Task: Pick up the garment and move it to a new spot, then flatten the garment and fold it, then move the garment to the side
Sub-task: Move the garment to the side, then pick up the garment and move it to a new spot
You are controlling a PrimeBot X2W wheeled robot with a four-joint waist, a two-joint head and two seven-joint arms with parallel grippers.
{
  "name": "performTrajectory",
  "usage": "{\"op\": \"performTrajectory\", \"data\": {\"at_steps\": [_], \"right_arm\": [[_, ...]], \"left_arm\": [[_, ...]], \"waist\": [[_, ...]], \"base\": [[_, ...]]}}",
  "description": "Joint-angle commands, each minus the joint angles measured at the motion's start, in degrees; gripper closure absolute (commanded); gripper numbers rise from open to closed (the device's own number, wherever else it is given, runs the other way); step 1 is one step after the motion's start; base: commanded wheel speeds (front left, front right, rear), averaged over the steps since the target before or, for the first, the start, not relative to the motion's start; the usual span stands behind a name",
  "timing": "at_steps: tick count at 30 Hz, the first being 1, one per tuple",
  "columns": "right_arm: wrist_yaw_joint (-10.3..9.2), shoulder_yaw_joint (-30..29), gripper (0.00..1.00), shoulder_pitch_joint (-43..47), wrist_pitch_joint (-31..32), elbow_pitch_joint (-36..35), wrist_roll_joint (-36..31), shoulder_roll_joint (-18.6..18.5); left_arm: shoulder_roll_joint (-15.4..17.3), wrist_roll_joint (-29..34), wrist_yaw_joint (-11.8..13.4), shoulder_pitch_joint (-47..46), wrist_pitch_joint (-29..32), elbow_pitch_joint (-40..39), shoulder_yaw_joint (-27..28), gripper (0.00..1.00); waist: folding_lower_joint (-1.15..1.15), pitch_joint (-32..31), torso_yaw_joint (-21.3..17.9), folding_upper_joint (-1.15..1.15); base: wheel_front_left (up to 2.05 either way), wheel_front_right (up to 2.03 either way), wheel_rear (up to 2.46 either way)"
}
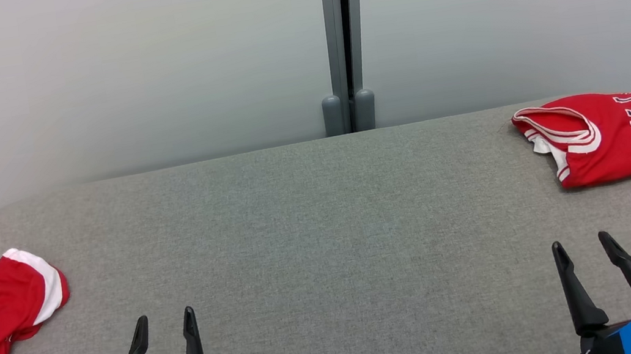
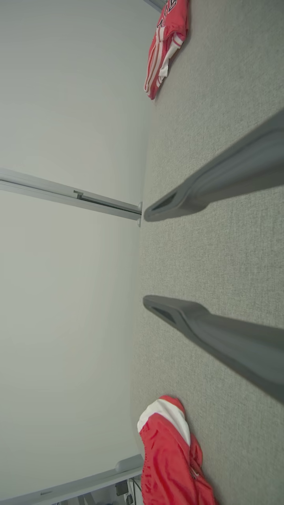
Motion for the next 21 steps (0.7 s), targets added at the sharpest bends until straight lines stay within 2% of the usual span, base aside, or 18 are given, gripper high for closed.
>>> {"op": "performTrajectory", "data": {"at_steps": [1,21], "right_arm": [[0.01,0.03,0.0,0.77,-0.33,0.24,0.46,0.06],[0.01,1.55,0.0,0.74,-0.86,2.92,3.01,0.08]], "left_arm": [[-0.17,0.51,-0.23,0.68,-0.24,0.03,0.36,0.0],[-0.33,2.08,-1.28,-0.64,-0.24,2.67,1.24,0.0]], "waist": [[0.0,-0.1,-0.04,0.0],[0.0,0.37,0.63,0.0]], "base": [[0.0,0.0,0.0],[0.0,0.0,0.0]]}}
